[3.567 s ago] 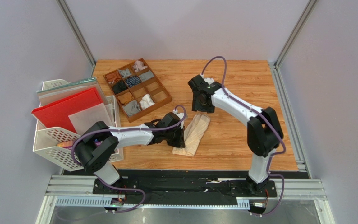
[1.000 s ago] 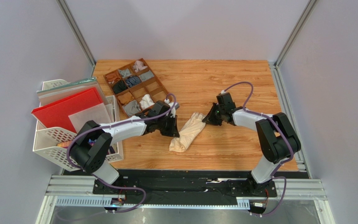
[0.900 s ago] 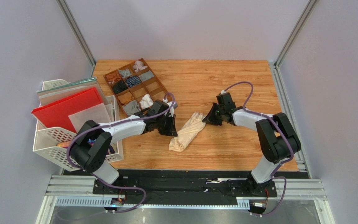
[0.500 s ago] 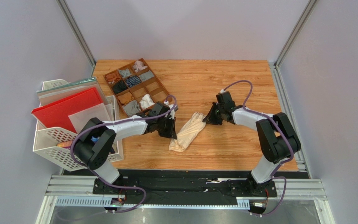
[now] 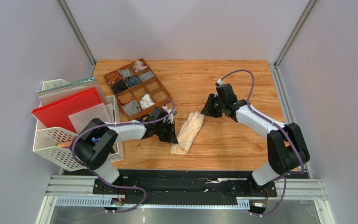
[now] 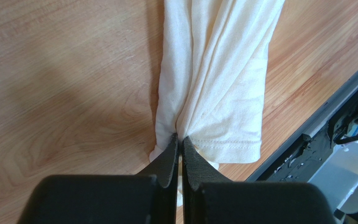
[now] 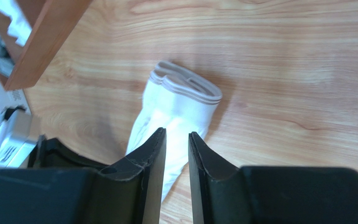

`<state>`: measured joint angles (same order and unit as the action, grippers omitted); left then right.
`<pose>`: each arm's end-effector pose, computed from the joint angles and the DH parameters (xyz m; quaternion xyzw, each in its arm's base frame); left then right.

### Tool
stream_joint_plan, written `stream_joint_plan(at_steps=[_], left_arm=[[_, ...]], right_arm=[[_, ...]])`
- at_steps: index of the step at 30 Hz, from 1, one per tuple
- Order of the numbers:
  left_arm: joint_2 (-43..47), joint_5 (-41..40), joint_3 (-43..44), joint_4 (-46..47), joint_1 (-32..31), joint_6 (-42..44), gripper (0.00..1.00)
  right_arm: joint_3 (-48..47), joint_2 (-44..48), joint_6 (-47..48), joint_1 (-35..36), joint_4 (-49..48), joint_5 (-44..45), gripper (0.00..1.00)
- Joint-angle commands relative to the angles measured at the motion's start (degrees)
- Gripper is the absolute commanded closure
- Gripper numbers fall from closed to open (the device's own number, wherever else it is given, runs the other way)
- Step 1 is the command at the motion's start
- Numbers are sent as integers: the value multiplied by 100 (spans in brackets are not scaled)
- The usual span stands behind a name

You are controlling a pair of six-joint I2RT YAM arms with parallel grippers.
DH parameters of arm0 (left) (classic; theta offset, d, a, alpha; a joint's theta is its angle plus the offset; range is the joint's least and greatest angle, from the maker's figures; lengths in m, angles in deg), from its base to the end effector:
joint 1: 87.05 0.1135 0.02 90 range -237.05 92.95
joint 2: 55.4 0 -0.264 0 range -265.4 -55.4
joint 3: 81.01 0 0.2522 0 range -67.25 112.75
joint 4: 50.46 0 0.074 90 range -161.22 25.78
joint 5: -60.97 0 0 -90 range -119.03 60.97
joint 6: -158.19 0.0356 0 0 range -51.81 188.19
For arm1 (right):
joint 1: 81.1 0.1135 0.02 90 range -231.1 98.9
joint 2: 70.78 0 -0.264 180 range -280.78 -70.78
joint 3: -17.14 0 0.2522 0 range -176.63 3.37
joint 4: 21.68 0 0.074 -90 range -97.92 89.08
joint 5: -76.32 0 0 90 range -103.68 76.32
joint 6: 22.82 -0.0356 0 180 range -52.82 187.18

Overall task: Roll the underwear
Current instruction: Adjust the underwear at the center of the board.

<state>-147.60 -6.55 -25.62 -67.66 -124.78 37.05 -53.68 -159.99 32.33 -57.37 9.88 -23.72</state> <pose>0.2249 -0.1912 0.1397 0.1137 0.9278 -0.3242 0.1451 0.2958 0.1368 0.2144 0.0609 0.9344 0.2386 0.2573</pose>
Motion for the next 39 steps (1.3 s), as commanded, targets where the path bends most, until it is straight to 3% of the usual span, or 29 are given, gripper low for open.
stream_joint_plan(at_steps=[1, 19, 26, 35, 38, 39], left_arm=[[-52, -24, -295, 98, -102, -243, 100], [-8, -24, -401, 186, -199, -341, 100], [36, -24, -410, 195, -199, -341, 100], [-26, -42, -454, 256, -208, -341, 100], [-43, -33, -462, 274, -217, -358, 100], [-35, -24, -489, 300, -225, -367, 100]], right_arm=[[-183, 97, 207, 369, 13, 55, 77], [-1404, -1485, 382, 783, 487, 881, 62], [-1817, -1933, 514, 914, 883, 1250, 61], [-2116, -2372, 699, 1029, 1190, 1356, 74], [-2134, -2408, 690, 1046, 1182, 1365, 98], [-2125, -2382, 681, 1046, 1173, 1382, 100]])
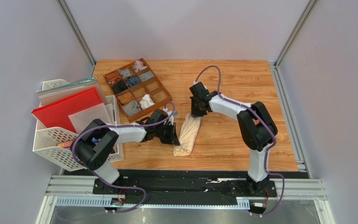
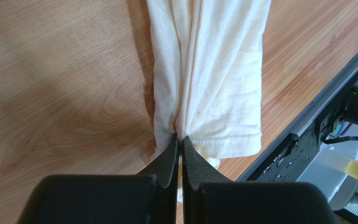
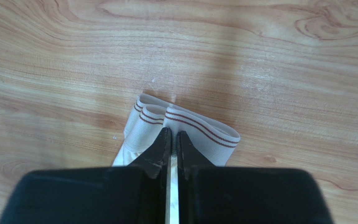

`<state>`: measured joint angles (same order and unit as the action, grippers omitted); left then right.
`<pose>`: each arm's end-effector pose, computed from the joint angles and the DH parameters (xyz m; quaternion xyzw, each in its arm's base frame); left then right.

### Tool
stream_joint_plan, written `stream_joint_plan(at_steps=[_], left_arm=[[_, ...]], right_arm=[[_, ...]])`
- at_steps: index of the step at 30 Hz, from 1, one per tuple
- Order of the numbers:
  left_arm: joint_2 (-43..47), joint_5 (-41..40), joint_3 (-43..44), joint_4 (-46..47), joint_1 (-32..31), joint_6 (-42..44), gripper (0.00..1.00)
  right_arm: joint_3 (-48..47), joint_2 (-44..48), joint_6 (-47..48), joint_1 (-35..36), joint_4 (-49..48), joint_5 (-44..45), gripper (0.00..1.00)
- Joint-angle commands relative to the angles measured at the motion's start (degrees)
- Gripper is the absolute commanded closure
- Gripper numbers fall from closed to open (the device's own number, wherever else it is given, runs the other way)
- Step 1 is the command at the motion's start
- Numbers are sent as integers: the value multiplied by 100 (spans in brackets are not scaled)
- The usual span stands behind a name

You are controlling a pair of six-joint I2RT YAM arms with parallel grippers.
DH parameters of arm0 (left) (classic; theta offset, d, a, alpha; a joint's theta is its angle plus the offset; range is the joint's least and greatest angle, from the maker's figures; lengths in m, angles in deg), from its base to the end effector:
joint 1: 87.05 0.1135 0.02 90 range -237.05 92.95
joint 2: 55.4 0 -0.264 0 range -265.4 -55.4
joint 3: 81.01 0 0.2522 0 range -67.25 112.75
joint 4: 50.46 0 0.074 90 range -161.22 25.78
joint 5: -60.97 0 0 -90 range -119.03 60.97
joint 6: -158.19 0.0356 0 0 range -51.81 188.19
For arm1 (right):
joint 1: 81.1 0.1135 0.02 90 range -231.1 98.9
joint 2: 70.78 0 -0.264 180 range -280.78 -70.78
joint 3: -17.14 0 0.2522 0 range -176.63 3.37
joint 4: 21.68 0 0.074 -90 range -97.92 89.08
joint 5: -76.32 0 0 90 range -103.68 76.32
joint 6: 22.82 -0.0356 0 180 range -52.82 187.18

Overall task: Roll the underwear
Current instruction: Adjust the underwear at the center of the board.

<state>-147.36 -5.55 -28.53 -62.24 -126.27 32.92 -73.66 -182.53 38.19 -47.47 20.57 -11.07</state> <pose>0.2160 -0.1946 0.1338 0.0993 0.9208 -0.3493 0.1423 0.3362 0.2217 0.1707 -0.0341 0.9719 0.1015 0.2095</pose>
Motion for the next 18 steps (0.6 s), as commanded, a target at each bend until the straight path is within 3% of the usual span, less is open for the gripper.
stream_joint_plan(at_steps=[1, 10, 18], left_arm=[[-67, -116, -198, -250, -77, 46, 100], [-76, -107, -242, -224, -138, -6, 100], [-138, -90, -277, -40, -182, -51, 100]], right_arm=[[-128, -102, 96, 56, 104, 117, 100], [-338, 583, 60, 232, 385, 468, 100], [-426, 557, -124, 355, 315, 521, 100]])
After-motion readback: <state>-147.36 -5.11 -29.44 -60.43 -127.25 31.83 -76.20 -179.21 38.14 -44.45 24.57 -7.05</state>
